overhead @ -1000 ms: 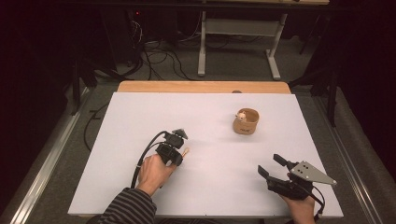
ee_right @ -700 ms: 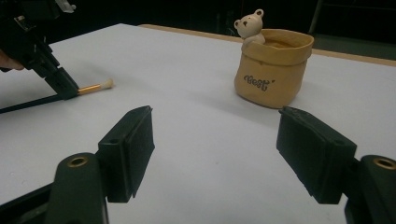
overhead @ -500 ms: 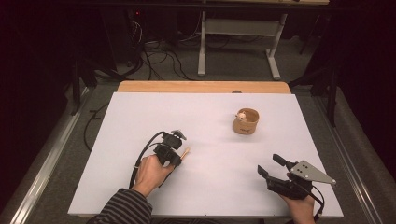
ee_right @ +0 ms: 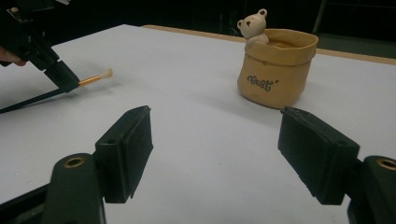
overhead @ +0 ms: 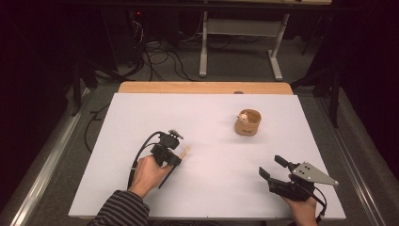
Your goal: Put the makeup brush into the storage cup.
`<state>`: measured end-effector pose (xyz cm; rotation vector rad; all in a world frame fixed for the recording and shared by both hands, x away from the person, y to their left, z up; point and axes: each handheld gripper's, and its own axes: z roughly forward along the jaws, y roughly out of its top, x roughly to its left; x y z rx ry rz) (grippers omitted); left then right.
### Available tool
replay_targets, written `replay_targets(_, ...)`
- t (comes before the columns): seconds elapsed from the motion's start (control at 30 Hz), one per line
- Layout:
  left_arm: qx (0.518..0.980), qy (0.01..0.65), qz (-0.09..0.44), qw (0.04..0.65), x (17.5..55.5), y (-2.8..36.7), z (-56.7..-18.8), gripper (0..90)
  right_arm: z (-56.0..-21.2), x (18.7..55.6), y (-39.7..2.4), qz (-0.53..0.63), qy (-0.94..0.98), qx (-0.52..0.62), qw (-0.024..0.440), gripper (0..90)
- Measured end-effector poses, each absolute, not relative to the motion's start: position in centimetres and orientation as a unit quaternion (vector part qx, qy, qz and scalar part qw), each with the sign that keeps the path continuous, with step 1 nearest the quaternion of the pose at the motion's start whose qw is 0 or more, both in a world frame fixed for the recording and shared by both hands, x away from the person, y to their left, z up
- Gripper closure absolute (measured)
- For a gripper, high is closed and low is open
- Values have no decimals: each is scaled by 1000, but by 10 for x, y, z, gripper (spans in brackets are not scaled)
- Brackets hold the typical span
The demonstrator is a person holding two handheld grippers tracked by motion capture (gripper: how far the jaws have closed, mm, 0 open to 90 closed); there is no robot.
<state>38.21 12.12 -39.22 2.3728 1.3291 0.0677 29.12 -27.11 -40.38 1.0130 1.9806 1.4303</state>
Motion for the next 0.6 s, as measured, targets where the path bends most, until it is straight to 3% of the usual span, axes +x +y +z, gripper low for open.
replay_targets(0.6,836,469,37,282,371,140,-374,837,-404,294,-270,518,739,371,219,264)
